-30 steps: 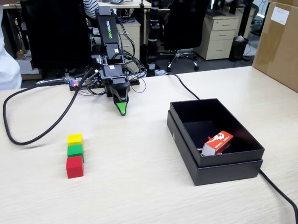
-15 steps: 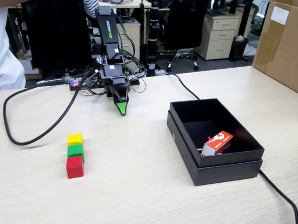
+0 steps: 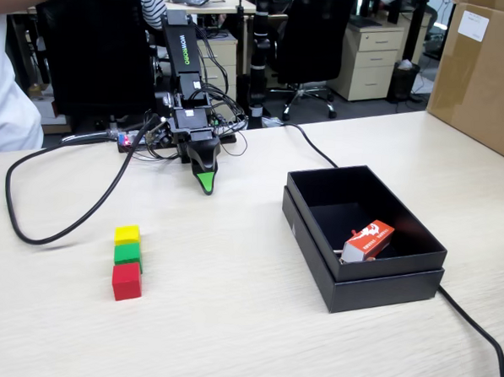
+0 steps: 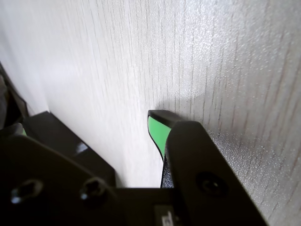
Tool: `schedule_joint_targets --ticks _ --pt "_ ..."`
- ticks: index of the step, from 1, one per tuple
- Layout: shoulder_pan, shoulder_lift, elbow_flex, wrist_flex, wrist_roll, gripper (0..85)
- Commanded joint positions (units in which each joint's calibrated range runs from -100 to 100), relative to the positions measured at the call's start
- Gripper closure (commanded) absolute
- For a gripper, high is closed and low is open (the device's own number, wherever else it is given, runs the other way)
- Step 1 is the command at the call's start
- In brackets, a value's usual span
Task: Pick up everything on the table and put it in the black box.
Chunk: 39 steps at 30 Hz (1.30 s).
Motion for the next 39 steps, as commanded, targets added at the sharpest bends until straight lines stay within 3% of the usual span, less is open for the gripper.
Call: schedule_joint_targets --ticks 1,5,16,27,33,39 --pt "-0.59 0.10 0.05 -2.68 0.39 35.0" --pt "-1.32 0.10 4.04 -6.05 0.20 35.2" --pt "-2.34 6.18 30.97 -36.46 0.10 37.9" --pt "-8.45 30.16 52.63 -45.10 -5.23 37.9" --pt "-13.87 48.98 66.51 -45.19 -9.96 38.0" --pt "-17.63 63.09 76.02 -45.10 -12.60 38.0"
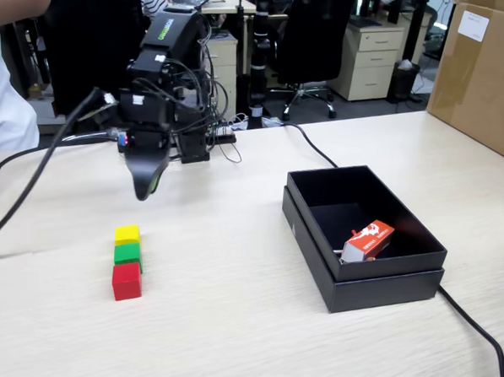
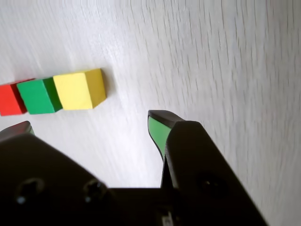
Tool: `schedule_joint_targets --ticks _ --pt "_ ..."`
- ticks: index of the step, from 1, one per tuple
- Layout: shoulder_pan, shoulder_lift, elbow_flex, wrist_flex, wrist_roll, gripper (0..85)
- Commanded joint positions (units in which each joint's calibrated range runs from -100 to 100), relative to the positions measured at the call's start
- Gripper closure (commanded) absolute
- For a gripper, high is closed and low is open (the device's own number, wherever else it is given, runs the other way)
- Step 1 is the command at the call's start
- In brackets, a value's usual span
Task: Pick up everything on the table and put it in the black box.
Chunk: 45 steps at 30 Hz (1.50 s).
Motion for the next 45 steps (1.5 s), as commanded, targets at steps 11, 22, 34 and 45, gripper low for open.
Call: schedule_joint_targets --ticks 11,22,34,45 --pt "-2.93 17.73 12.17 -0.50 -2.34 38.0" --pt "-2.15 24.62 15.80 -0.50 -2.30 38.2" --pt "-1.61 26.80 14.89 -0.59 -2.30 43.8" --pt "-1.66 26.80 16.25 -0.59 -1.90 38.3"
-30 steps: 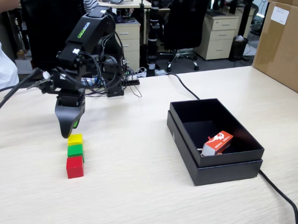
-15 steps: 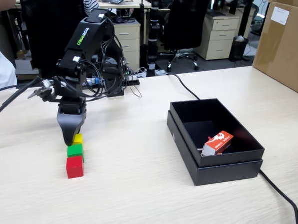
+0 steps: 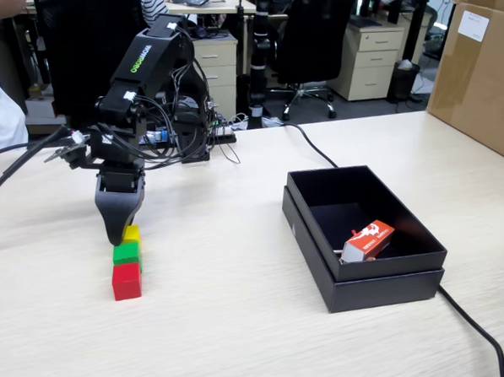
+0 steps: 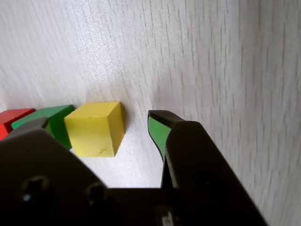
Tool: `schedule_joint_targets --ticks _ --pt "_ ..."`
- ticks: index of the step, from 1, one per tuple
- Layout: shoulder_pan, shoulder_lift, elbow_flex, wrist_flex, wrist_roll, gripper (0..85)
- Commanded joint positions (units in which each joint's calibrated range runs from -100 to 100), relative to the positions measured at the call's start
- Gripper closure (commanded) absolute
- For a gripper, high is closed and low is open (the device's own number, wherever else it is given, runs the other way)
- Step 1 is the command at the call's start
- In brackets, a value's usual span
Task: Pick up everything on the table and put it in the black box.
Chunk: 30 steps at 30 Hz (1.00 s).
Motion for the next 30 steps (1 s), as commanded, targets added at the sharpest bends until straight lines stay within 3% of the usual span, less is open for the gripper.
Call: schedule_joint_targets --ticks 1,30 --pt "-0.05 -0.26 2.92 -1.13 0.39 37.6" --pt "-0.49 -7.95 -4.15 -1.13 0.73 38.2"
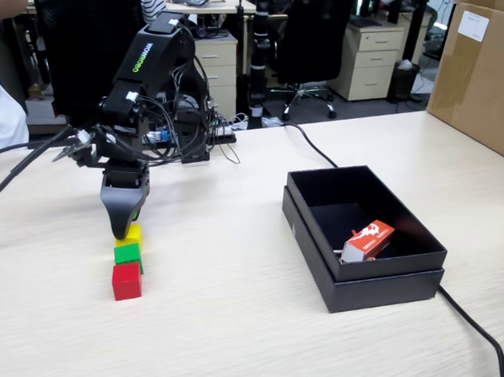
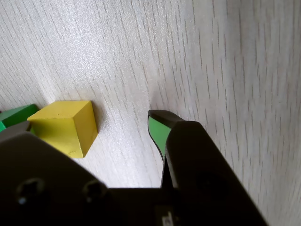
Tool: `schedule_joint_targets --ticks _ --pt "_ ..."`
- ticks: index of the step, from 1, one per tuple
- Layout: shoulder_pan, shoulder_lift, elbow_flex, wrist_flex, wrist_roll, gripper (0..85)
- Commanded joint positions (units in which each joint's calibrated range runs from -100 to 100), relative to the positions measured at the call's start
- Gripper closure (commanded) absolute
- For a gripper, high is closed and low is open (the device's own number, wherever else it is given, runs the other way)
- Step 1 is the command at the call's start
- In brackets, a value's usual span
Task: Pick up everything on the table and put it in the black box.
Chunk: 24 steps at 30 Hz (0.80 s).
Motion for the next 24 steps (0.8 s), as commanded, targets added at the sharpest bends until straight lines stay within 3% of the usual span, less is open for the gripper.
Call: schedule_joint_targets --ticks 1,8,11,16,18,19,24 --pt "-0.05 -2.42 2.88 -0.59 0.24 38.2" --pt "0.05 2.05 3.97 -0.59 0.20 43.8" --pt "0.05 3.08 4.15 -0.59 0.15 50.3" --pt "0.05 4.58 4.33 -0.59 -0.10 50.8" --pt "0.05 4.69 4.69 -0.59 0.05 58.3" --pt "0.05 4.81 5.05 -0.59 0.20 66.2" --pt "0.24 4.81 6.05 -0.59 0.24 84.6"
